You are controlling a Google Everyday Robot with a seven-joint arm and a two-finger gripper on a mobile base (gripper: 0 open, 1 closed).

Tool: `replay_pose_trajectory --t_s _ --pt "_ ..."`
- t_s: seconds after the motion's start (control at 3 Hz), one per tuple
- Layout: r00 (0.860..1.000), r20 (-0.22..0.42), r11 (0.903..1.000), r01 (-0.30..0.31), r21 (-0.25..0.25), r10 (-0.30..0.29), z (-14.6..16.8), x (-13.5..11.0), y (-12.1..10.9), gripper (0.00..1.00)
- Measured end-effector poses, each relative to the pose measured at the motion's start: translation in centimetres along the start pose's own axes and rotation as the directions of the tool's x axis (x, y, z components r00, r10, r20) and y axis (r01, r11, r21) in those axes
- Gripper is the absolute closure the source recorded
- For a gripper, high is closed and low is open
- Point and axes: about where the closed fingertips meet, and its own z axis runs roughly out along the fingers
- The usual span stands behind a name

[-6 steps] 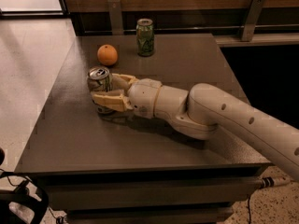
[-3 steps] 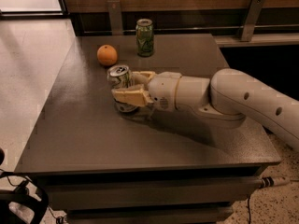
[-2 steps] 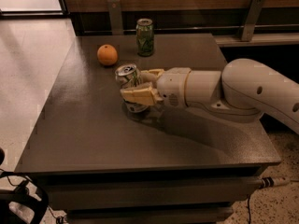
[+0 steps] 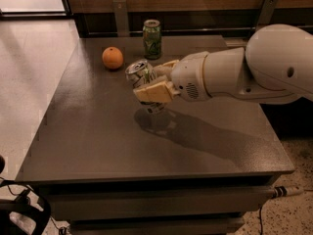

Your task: Knock 7up can over

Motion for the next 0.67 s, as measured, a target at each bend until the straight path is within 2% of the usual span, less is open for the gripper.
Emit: replay_pose_trajectory --t_s 0.33,0.67 --pt "0.994 -0.107 0.9996 0.023 -0.018 -0.025 -0.3 -0.6 0.1 1.00" --pt "0.977 -0.209 0.9975 0.036 -0.060 -0.048 0.7 -0.6 0.4 1.00"
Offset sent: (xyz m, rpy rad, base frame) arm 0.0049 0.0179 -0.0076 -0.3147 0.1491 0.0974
